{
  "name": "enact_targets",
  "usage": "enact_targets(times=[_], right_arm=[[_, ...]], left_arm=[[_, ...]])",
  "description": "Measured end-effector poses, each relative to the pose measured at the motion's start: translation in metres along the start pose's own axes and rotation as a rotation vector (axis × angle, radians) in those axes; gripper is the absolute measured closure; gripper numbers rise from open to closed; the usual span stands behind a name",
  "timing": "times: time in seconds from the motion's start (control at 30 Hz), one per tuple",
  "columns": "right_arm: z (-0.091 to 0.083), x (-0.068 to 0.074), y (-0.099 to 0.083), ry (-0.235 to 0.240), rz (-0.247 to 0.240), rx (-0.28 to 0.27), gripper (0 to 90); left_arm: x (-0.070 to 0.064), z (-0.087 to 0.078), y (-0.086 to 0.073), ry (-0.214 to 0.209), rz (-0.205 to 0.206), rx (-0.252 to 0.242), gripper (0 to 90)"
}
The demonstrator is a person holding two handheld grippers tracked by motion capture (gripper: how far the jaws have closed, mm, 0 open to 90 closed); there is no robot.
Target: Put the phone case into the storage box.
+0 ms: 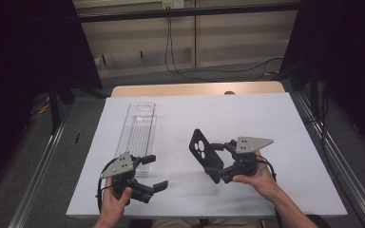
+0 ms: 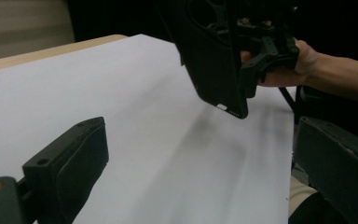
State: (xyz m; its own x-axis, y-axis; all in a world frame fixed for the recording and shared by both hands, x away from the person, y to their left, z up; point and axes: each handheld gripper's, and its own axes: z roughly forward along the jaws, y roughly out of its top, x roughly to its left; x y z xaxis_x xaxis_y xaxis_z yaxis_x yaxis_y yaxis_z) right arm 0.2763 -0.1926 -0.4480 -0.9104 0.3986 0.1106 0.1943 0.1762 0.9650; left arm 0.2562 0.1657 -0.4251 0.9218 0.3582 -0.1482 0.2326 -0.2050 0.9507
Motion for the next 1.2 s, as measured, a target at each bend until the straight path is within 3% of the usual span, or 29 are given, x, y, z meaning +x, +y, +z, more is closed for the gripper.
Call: enact_targets(times=[0.13,0.27,0.37,0.53,0.8,1.2], right_arm=[[0.001,0.001,0.000,0.003,-0.002,0.001,14.5],[0.001,0.000,0.001,0.007,0.003,-0.012,14.4],[0.001,0.001,0.002,0.019,0.001,-0.020,14.5],[0.002,0.003,0.003,0.028,0.000,-0.023,14.5],[0.003,0.004,0.002,0.059,0.004,-0.034,14.4],[0.003,0.005,0.002,0.113,0.010,-0.033,14.4]], left_arm=[[0.003,0.005,0.005,0.008,-0.003,-0.010,3.2],[0.007,0.008,0.007,0.006,-0.021,-0.066,2.9],[0.007,0.011,0.010,0.000,-0.022,-0.081,2.8],[0.009,0.021,0.014,-0.035,-0.028,-0.087,2.3],[0.005,0.043,0.023,-0.098,0.009,-0.068,2.6],[0.009,0.062,0.031,-0.177,0.021,-0.092,3.3]])
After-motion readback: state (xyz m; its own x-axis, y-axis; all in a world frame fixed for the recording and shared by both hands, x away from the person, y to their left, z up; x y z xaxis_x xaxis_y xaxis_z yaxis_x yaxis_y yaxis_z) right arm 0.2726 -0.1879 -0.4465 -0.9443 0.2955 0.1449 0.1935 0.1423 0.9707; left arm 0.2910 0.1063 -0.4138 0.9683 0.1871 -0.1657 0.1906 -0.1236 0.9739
